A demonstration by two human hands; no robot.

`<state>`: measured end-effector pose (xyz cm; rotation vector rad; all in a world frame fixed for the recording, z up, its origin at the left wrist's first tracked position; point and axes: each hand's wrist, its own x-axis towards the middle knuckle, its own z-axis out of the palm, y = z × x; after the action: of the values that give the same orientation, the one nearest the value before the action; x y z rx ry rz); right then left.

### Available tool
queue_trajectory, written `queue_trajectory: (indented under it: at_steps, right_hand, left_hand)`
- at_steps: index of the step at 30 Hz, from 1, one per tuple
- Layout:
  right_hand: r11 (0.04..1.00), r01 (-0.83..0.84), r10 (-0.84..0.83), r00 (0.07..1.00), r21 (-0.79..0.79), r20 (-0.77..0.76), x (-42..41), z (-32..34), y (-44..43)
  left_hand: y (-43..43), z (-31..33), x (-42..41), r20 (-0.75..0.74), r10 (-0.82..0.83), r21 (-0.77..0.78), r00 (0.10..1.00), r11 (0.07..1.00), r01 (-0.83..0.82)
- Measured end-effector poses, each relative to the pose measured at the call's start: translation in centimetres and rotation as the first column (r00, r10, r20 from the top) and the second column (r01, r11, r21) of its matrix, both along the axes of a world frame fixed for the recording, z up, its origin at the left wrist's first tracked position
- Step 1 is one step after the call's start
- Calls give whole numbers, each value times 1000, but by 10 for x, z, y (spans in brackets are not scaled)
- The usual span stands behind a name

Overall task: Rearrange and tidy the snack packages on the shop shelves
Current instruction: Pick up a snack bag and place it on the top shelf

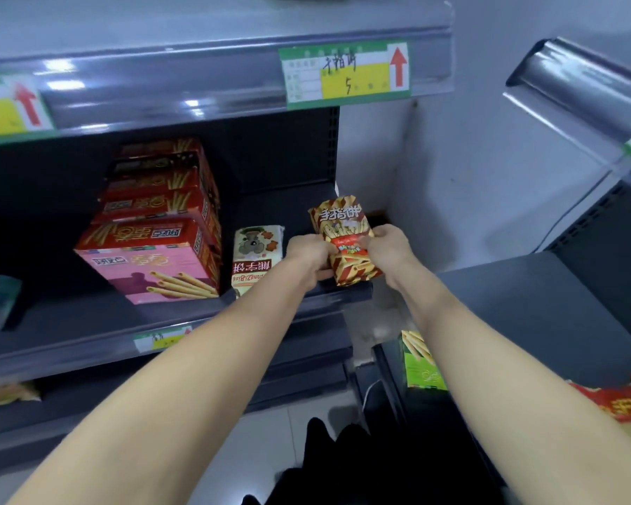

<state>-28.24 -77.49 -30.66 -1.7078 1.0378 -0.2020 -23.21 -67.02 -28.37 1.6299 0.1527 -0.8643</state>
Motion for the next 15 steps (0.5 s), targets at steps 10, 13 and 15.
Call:
queue_trajectory:
  at_steps: [10, 13, 15]
  right_hand:
    - [989, 139, -144, 967, 41, 211, -50, 54, 85]
    - [980, 198, -195, 946, 12, 259, -68, 69, 113]
    - [973, 232, -222, 932, -2, 286, -79, 75, 129]
  left_hand:
    - [85, 47, -36, 69, 34, -101, 997, 995, -27]
    - [112, 62, -52, 97, 16, -142, 995, 990, -3]
    - [128, 70, -62, 130, 13, -171, 991, 985, 9]
